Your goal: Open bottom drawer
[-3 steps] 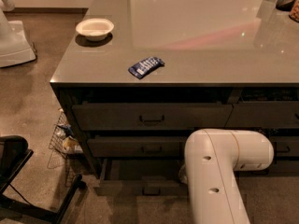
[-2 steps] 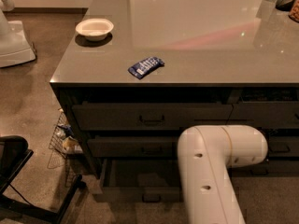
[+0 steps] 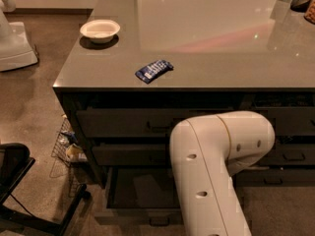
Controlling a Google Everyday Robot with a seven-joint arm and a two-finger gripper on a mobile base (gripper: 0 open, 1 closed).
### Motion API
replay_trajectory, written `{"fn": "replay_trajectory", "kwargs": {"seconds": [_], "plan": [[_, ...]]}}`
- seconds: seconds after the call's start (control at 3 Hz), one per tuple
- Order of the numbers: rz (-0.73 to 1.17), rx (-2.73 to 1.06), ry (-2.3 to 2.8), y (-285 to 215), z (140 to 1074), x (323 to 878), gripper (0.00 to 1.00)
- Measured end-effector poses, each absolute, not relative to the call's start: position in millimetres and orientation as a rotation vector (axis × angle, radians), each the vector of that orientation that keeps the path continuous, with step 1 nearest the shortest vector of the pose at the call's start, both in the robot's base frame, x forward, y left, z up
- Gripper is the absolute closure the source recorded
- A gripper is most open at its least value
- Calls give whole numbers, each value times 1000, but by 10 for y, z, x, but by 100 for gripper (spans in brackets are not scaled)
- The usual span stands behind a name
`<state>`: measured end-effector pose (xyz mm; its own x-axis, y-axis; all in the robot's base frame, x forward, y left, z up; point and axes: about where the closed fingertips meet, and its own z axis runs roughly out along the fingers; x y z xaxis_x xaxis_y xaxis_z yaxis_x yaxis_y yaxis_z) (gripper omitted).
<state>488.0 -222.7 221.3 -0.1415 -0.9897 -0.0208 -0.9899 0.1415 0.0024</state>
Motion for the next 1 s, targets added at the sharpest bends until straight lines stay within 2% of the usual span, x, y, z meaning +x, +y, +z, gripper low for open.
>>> {"fn": "replay_trajectory", "kwargs": {"seconds": [0.33, 0.67, 1.0], "plan": [[118, -2098, 2418, -2277, 2371, 4333, 100], [171, -2114, 2415, -2270, 2473, 4076, 100], [101, -2132, 2317, -2308, 2679, 4105, 100]]}}
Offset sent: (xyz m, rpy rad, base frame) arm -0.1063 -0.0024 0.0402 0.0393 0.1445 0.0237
